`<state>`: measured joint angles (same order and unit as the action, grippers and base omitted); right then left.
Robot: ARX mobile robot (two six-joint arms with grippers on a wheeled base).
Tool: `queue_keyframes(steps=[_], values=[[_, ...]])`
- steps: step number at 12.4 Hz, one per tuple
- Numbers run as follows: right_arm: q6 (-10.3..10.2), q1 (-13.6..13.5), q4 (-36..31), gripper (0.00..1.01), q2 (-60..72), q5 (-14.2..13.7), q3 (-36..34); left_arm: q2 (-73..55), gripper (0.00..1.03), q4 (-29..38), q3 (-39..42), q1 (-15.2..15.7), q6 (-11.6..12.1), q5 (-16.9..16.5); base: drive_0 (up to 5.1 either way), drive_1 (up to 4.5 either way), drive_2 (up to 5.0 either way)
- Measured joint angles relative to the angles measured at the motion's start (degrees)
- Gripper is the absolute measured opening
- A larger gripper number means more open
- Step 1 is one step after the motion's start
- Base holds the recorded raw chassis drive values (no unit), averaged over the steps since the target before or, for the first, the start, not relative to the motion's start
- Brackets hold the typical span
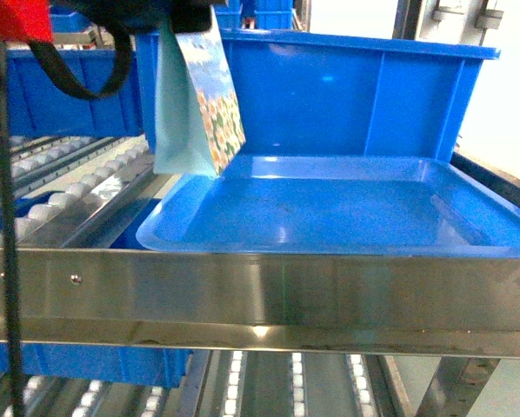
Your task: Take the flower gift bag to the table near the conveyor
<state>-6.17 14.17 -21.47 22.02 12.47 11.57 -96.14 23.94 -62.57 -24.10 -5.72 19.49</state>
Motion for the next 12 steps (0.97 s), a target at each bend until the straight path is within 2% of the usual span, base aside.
queue_keyframes(steps=[2,3,4,5,6,7,9,11,12], values=[[0.0,0.0,0.0,0.02,0.0,0.0,0.0,8.3,0.02,6.4,5.4,3.4,2.0,-1.7,0.0,0.00,0.0],[0.0,0.0,0.0,0.02,0.0,0.0,0.0,12.7,0.02,10.1,9.1,4.9,2.4,-3.9,0.0,0.00,0.0],[0.0,0.0,0.0,0.02,0.0,0.0,0.0,17.3,0.02,13.2,13.0,6.2,2.8,-4.7,0.0,0.00,0.0],[0.0,0.0,0.0,0.02,0.0,0.0,0.0,23.3,0.02,17.6,18.2,6.9,3.7,-3.0,0.0,0.00,0.0],[0.0,0.0,0.0,0.02,0.0,0.0,0.0,28.9,0.02,18.8,23.1,7.0,4.7,-0.4,0.0,0.00,0.0],[0.0,0.0,0.0,0.02,0.0,0.0,0.0,34.8,0.02,17.6,28.5,7.1,5.9,1.7,0.0,0.00,0.0],[0.0,0.0,0.0,0.02,0.0,0.0,0.0,46.4,0.02,10.1,36.7,6.1,7.8,4.2,0.0,0.00,0.0],[0.0,0.0,0.0,0.02,0.0,0.0,0.0,61.9,0.02,-0.4,42.3,0.6,11.1,7.8,0.0,0.00,0.0],[0.0,0.0,0.0,0.02,0.0,0.0,0.0,65.8,0.02,-2.4,43.7,0.4,12.1,9.4,0.0,0.00,0.0]])
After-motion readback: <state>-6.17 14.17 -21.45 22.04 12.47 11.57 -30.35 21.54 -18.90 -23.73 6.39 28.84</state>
